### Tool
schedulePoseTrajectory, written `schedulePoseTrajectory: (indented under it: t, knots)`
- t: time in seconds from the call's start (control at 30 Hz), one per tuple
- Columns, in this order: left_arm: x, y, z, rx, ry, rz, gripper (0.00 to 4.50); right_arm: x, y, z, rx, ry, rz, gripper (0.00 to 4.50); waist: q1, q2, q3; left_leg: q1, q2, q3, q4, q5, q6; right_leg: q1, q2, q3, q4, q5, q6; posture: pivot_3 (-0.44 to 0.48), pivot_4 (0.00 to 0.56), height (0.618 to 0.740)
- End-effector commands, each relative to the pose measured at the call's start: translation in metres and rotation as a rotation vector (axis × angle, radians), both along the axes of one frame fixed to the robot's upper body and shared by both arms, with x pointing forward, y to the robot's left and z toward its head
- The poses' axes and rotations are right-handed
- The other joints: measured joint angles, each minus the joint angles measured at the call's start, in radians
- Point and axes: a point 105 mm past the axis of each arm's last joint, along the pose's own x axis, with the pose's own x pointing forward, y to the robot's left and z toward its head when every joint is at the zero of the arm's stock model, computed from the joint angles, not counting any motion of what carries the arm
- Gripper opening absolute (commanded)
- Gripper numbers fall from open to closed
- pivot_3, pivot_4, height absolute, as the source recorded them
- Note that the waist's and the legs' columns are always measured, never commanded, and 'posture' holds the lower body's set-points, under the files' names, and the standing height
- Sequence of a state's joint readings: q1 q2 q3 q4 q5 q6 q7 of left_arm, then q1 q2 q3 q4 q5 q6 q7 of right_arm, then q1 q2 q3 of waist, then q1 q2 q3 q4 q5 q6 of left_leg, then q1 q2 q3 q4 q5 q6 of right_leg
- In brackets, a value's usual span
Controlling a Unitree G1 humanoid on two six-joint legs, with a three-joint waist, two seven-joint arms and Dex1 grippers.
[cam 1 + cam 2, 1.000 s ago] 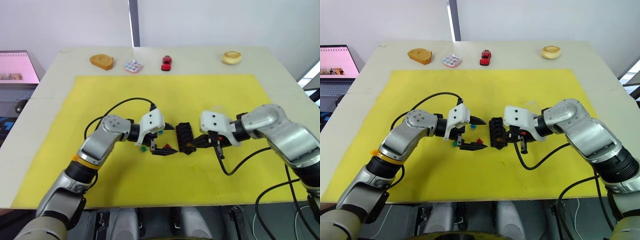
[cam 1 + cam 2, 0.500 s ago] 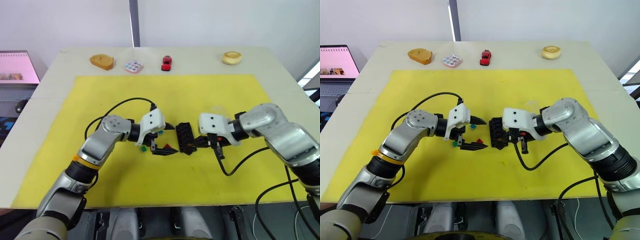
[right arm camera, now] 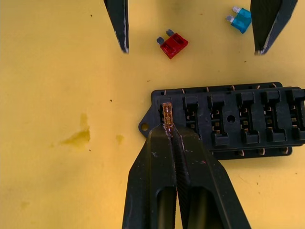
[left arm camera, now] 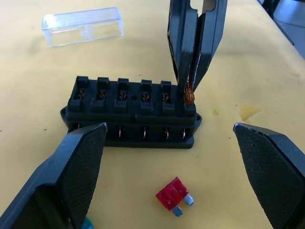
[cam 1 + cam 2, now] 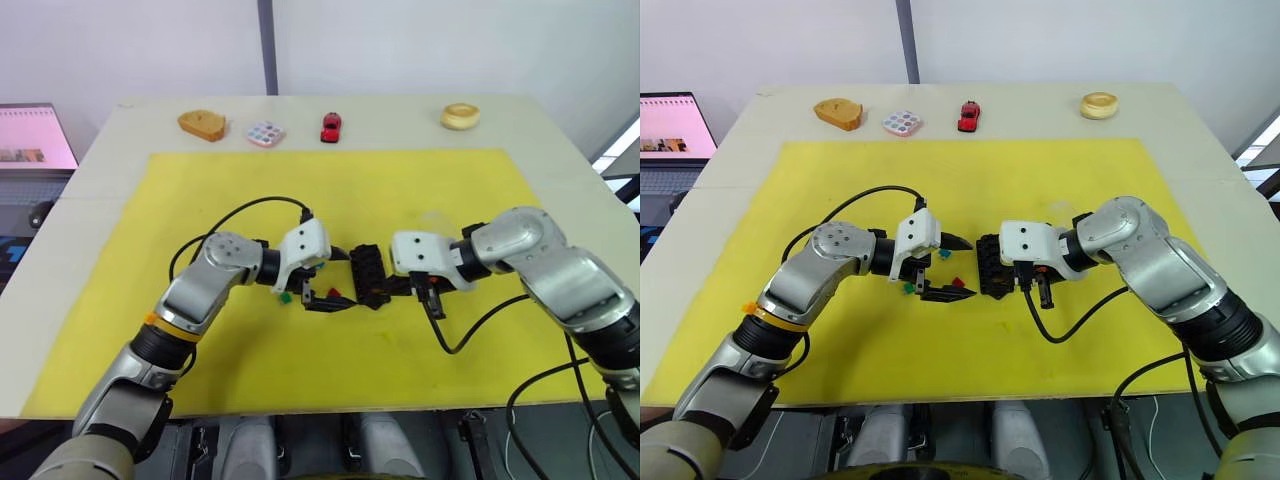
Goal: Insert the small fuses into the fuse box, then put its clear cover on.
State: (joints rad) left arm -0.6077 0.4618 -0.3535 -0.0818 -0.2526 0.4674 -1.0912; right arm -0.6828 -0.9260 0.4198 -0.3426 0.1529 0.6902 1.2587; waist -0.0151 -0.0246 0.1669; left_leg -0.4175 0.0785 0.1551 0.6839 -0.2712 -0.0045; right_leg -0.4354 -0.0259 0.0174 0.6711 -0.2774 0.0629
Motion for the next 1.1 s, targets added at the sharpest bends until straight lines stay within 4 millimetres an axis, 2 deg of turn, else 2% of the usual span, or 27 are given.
schedulePoseTrajectory:
  t: [0.03, 0.4, 0.9, 1.1]
  knots:
    - [-0.003, -0.003, 0.009, -0.024, -0.032, -0.016, 4.47, 0.001, 0.005, -0.006, -0.014, 0.006, -0.029, 0.0, -0.001, 0.0, 0.0, 0.001, 0.0, 0.0, 0.0, 0.0, 0.0, 0.001, 0.0, 0.0, 0.0, 0.0, 0.0, 0.0, 0.15, 0.74]
    - [0.001, -0.001, 0.007, -0.01, -0.027, -0.007, 4.47, 0.001, -0.003, -0.013, -0.085, -0.021, -0.024, 0.0, 0.0, 0.0, 0.0, 0.007, 0.0, 0.0, -0.001, -0.001, 0.002, 0.006, 0.0, 0.0, 0.0, 0.0, 0.0, 0.0, 0.15, 0.74]
    - [0.007, 0.005, 0.005, 0.01, -0.021, 0.022, 4.47, 0.005, -0.004, 0.007, -0.066, -0.131, 0.018, 0.0, 0.001, 0.0, 0.0, 0.008, 0.0, 0.0, -0.001, -0.001, 0.002, 0.007, 0.0, 0.0, 0.0, 0.0, 0.0, 0.0, 0.15, 0.74]
    - [0.009, 0.005, 0.002, 0.024, -0.018, 0.019, 4.47, 0.003, -0.004, 0.008, -0.062, -0.129, 0.019, 0.0, 0.001, 0.0, 0.0, 0.008, 0.0, 0.0, -0.001, -0.001, 0.002, 0.007, 0.0, 0.0, 0.0, 0.0, -0.001, 0.0, 0.15, 0.74]
